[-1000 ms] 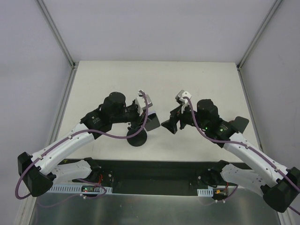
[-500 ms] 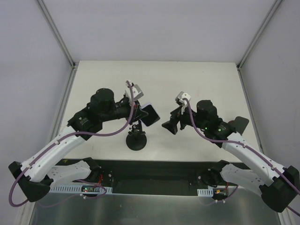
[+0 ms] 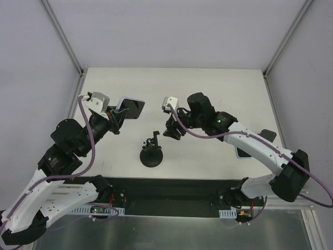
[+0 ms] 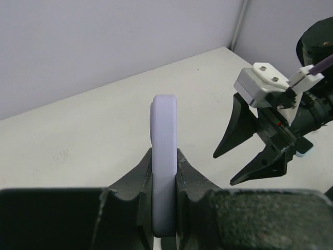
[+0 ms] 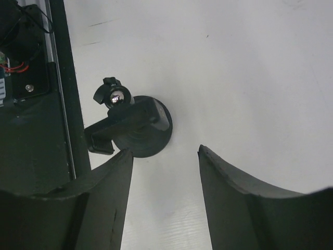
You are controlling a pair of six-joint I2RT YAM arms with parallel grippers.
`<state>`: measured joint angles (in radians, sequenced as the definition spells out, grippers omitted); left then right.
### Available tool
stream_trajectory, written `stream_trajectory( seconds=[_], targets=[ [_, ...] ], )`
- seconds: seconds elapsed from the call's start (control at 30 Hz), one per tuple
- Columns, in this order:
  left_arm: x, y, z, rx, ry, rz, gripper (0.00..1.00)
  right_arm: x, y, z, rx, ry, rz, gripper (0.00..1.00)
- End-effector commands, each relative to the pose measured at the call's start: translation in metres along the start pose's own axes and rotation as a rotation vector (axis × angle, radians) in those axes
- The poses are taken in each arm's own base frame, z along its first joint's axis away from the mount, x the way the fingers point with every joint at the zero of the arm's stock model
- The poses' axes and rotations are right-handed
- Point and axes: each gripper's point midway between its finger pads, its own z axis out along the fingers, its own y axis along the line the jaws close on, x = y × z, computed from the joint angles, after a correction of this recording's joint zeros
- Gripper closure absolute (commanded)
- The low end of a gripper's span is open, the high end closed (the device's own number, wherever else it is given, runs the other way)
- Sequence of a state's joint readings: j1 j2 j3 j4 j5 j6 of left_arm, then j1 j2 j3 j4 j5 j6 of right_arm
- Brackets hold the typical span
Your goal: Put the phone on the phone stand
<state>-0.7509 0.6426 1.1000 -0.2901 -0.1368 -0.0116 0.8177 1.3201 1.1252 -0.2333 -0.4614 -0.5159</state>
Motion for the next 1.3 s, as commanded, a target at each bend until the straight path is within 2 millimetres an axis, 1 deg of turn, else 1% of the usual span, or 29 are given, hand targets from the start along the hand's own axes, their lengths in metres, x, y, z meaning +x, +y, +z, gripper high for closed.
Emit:
stream_trajectory(
  seconds=[0.0,0.03,0.07,0.1,0.13,0.17,0.2,0.23,0.27,0.3,0.33,0.37,0.4,0.6,0.67,0.73,0.8,0.9,0.93,1.0,1.03,1.07,1.13,1.2,1.23,1.27],
  targets=[
    [-0.011,0.024,-0.005,-0.130,-0.070,0.011,1.00,-0.009,0.005,0.003,-0.080,0.104,-0.121,0.46],
    [-0.010,0.025,-0.006,-0.133,-0.068,0.016,1.00,-0.011,0.009,0.006,-0.097,0.120,-0.159,0.47],
    [-0.010,0.027,-0.008,-0.141,-0.070,0.018,1.00,0.003,0.011,0.012,-0.121,0.195,-0.151,0.49],
    [-0.007,0.027,-0.009,-0.141,-0.064,0.022,1.00,-0.010,0.010,0.012,-0.124,0.193,-0.175,0.51],
    [-0.005,0.028,-0.010,-0.141,-0.058,0.025,1.00,-0.008,0.013,0.015,-0.146,0.221,-0.210,0.53],
    [-0.004,0.028,-0.011,-0.141,-0.057,0.030,1.00,0.008,0.014,0.019,-0.166,0.298,-0.194,0.58],
    [-0.002,0.029,-0.012,-0.148,-0.053,0.031,1.00,0.006,0.013,0.021,-0.166,0.313,-0.207,0.60],
    [-0.001,0.030,-0.012,-0.148,-0.049,0.032,1.00,0.000,0.015,0.023,-0.169,0.314,-0.237,0.61],
    [0.000,0.031,-0.014,-0.151,-0.048,0.038,1.00,0.007,0.013,0.026,-0.170,0.354,-0.236,0.62],
    [0.002,0.031,-0.014,-0.154,-0.044,0.040,1.00,0.008,0.014,0.028,-0.173,0.367,-0.246,0.62],
    [0.003,0.032,-0.015,-0.156,-0.042,0.043,1.00,0.004,0.017,0.029,-0.177,0.370,-0.263,0.62],
    [0.003,0.033,-0.017,-0.159,-0.043,0.049,1.00,0.012,0.016,0.031,-0.180,0.413,-0.266,0.63],
    [0.004,0.034,-0.017,-0.164,-0.043,0.049,1.00,0.013,0.016,0.033,-0.179,0.425,-0.269,0.63],
    [0.011,0.034,-0.017,-0.163,-0.030,0.065,1.00,0.008,0.019,0.041,-0.204,0.412,-0.291,0.64],
    [0.012,0.035,-0.017,-0.163,-0.028,0.067,1.00,0.010,0.019,0.045,-0.213,0.424,-0.292,0.66],
    [0.017,0.035,-0.017,-0.161,-0.019,0.071,1.00,0.007,0.017,0.047,-0.209,0.422,-0.303,0.68],
    [0.017,0.035,-0.019,-0.163,-0.024,0.070,1.00,0.006,0.016,0.051,-0.206,0.414,-0.310,0.70],
    [0.018,0.035,-0.022,-0.163,-0.027,0.068,1.00,0.004,0.016,0.056,-0.204,0.403,-0.316,0.76],
    [0.019,0.035,-0.023,-0.161,-0.025,0.068,1.00,0.003,0.016,0.057,-0.196,0.398,-0.314,0.82],
    [0.020,0.035,-0.023,-0.160,-0.024,0.070,1.00,-0.001,0.015,0.058,-0.185,0.382,-0.318,0.88],
    [0.020,0.035,-0.024,-0.160,-0.024,0.068,1.00,-0.005,0.014,0.059,-0.165,0.354,-0.314,0.95],
    [0.020,0.035,-0.024,-0.160,-0.025,0.065,1.00,-0.005,0.014,0.058,-0.150,0.343,-0.312,0.99],
    [0.023,0.034,-0.023,-0.155,-0.018,0.064,1.00,-0.009,0.011,0.057,-0.112,0.296,-0.306,0.99],
    [0.025,0.032,-0.022,-0.145,-0.012,0.057,1.00,-0.008,0.007,0.053,-0.054,0.287,-0.228,0.99],
    [0.027,0.030,-0.019,-0.137,-0.004,0.052,1.00,-0.010,-0.004,0.049,0.030,0.278,-0.197,1.00],
    [0.027,0.028,-0.018,-0.128,-0.002,0.047,1.00,-0.007,-0.006,0.045,0.075,0.280,-0.126,1.00]
  ],
)
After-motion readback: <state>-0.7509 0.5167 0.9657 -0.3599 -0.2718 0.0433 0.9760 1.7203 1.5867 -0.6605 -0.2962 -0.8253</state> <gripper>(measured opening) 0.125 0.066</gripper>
